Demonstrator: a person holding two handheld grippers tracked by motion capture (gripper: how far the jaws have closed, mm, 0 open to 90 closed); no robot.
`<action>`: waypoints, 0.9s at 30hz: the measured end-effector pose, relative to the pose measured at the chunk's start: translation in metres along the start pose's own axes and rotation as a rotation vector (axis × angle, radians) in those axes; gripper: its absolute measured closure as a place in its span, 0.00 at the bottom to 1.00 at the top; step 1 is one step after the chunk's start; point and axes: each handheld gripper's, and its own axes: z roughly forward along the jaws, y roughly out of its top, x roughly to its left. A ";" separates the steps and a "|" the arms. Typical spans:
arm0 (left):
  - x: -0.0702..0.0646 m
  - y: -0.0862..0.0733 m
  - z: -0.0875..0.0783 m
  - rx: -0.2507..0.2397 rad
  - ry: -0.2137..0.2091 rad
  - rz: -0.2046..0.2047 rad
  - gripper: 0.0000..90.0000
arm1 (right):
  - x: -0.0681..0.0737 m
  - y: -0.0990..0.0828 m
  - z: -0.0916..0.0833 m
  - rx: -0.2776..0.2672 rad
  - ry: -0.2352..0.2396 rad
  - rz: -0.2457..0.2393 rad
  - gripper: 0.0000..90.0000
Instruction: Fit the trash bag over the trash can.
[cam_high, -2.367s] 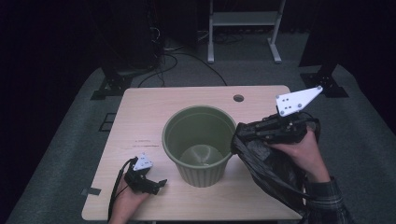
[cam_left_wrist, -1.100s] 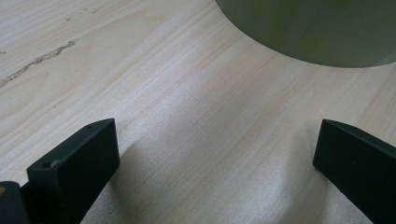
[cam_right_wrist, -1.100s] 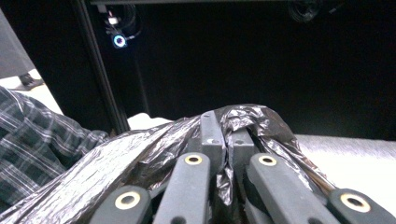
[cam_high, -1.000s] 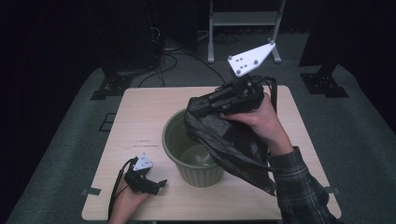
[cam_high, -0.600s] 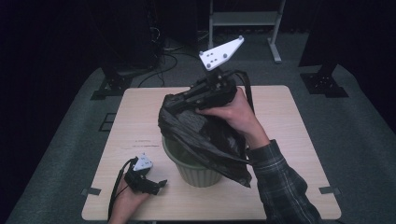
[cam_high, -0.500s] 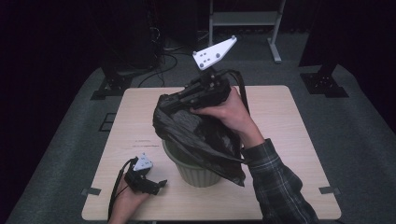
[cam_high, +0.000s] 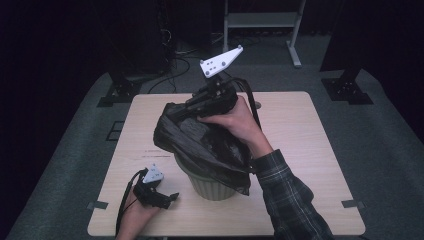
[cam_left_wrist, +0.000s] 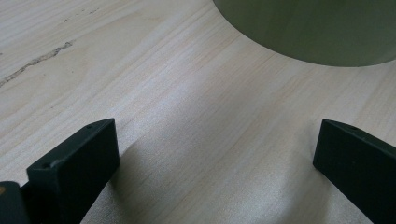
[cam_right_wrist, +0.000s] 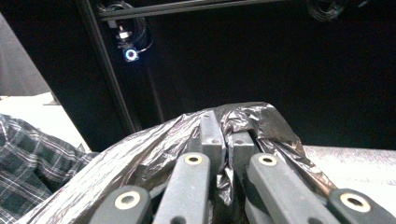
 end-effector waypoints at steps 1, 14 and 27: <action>0.000 0.000 0.000 0.000 0.000 0.000 0.00 | -0.001 -0.003 -0.003 0.002 -0.009 0.005 0.98; 0.000 0.000 0.000 -0.001 0.001 0.000 0.00 | -0.011 -0.048 -0.029 0.041 -0.133 0.080 0.97; 0.000 0.000 0.000 -0.001 0.001 0.000 0.00 | -0.023 -0.067 -0.006 0.222 -0.248 0.099 0.95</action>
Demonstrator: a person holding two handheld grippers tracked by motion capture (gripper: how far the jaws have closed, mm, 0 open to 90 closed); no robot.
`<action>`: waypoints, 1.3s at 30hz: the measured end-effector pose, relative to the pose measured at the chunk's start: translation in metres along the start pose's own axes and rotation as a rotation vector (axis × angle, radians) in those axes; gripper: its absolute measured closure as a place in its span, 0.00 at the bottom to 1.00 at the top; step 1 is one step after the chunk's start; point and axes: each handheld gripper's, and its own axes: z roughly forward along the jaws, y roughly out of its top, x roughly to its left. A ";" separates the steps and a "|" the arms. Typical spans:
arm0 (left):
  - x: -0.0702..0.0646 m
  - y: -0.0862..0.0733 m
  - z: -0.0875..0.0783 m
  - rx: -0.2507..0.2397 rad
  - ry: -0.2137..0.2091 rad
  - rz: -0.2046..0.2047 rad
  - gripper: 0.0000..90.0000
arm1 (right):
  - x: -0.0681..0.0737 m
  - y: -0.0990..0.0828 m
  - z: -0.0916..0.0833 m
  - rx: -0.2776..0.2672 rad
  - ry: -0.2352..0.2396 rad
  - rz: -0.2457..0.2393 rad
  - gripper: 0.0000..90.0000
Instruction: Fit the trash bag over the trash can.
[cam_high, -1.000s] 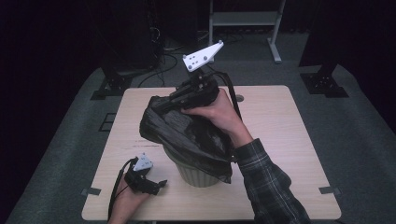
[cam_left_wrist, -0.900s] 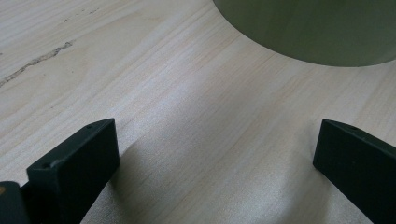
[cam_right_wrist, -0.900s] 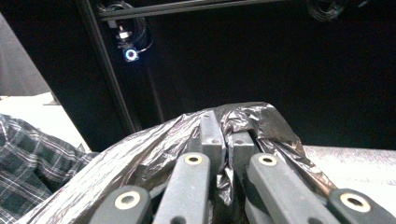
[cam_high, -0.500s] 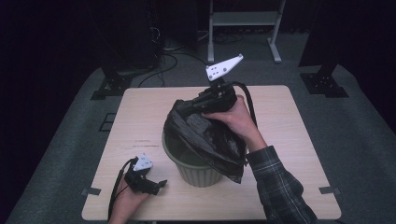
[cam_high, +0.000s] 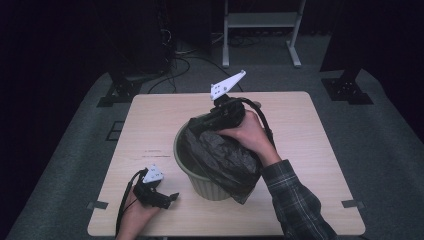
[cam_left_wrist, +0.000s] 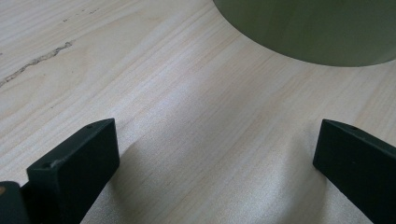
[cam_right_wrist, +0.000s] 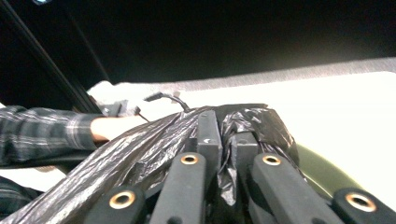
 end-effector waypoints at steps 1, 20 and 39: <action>0.000 0.000 0.000 0.000 0.000 0.000 0.00 | 0.000 -0.001 0.002 0.015 -0.012 0.001 0.94; 0.000 0.000 0.000 0.000 0.000 0.000 0.00 | -0.003 -0.007 0.040 0.245 -0.110 0.003 0.89; 0.000 0.000 0.000 0.001 0.001 0.000 0.00 | 0.006 -0.005 -0.012 0.184 -0.242 0.014 0.44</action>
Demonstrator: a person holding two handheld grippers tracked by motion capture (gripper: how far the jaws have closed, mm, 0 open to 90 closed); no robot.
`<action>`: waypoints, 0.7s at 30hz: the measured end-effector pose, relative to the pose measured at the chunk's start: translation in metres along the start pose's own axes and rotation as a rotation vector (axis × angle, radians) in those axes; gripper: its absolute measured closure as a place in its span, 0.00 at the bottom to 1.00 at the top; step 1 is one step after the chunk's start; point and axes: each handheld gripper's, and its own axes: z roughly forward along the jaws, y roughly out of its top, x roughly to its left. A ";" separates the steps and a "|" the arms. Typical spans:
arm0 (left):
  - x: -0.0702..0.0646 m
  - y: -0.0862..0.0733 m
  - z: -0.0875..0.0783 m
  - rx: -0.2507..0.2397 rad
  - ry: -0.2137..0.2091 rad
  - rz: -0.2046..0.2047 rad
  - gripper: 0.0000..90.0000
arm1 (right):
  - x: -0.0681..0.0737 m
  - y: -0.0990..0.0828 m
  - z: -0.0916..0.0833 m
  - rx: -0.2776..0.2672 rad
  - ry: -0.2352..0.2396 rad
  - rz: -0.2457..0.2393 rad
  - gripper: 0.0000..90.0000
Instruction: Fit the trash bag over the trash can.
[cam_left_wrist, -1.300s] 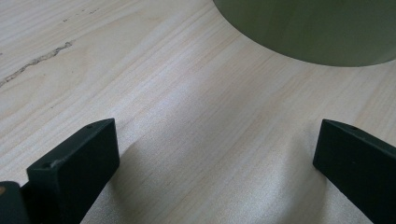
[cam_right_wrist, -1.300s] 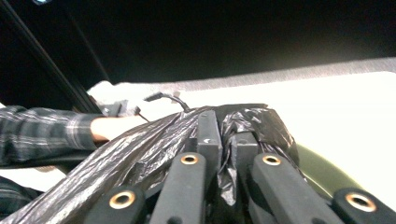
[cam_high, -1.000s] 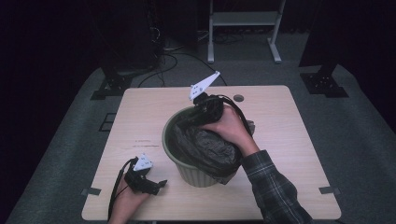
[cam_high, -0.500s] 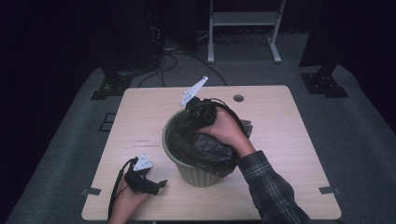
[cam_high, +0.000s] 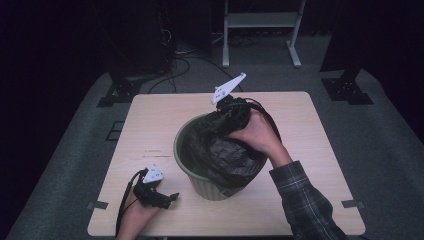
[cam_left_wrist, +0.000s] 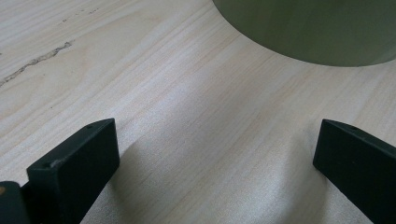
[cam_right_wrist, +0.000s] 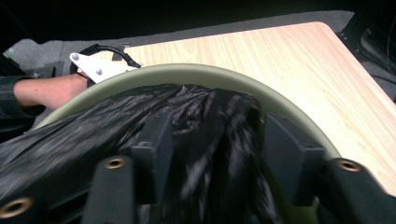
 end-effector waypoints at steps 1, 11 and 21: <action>0.000 0.000 0.000 0.000 0.000 0.000 0.00 | 0.000 -0.001 -0.003 -0.005 -0.006 0.000 0.43; 0.000 0.000 0.000 0.000 0.000 0.000 0.00 | 0.002 -0.027 -0.041 -0.040 -0.053 0.021 0.43; 0.000 0.000 0.000 -0.001 0.001 -0.002 0.00 | 0.012 -0.075 -0.091 -0.104 -0.098 0.086 0.43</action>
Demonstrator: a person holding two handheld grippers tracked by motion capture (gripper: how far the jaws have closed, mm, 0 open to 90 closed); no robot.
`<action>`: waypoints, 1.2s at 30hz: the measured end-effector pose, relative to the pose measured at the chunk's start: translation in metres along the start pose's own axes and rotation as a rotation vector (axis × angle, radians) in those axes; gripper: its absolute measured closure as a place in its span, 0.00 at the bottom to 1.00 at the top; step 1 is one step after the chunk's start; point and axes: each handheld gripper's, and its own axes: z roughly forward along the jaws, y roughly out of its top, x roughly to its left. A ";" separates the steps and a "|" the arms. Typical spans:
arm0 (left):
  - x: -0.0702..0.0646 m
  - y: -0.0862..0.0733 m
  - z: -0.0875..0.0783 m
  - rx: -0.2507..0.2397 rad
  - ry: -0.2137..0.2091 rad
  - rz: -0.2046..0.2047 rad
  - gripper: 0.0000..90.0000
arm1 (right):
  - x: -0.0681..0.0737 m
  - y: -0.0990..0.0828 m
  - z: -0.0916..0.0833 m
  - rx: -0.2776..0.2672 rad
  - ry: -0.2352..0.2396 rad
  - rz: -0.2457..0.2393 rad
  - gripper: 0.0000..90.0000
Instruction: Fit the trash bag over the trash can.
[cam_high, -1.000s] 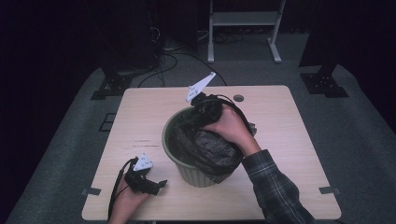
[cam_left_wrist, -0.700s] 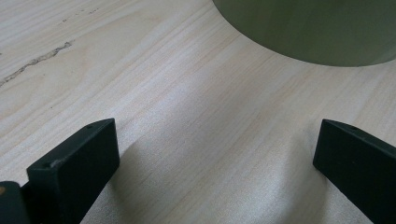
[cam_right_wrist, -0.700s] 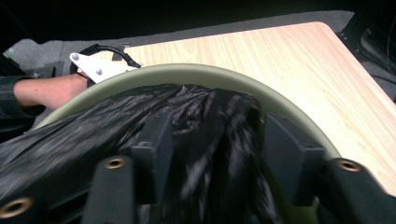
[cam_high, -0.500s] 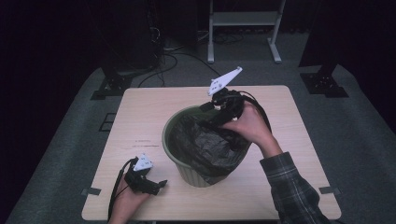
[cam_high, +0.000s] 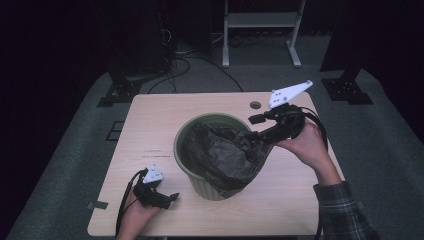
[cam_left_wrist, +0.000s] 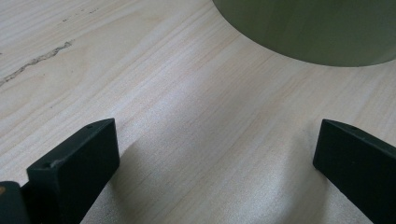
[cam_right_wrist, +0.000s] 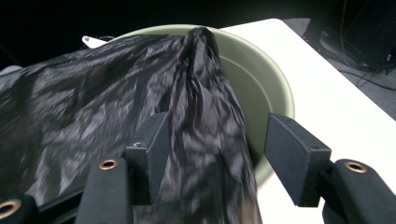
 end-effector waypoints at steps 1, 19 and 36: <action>0.000 0.000 0.000 0.000 0.000 0.000 0.00 | 0.000 -0.004 -0.005 -0.006 -0.004 0.008 0.43; -0.001 0.000 0.000 0.001 0.001 -0.002 0.00 | -0.007 -0.064 -0.027 -0.058 0.038 0.155 0.49; -0.001 0.000 0.000 0.001 -0.001 0.000 0.00 | -0.035 -0.046 -0.001 -0.046 -0.059 0.142 0.99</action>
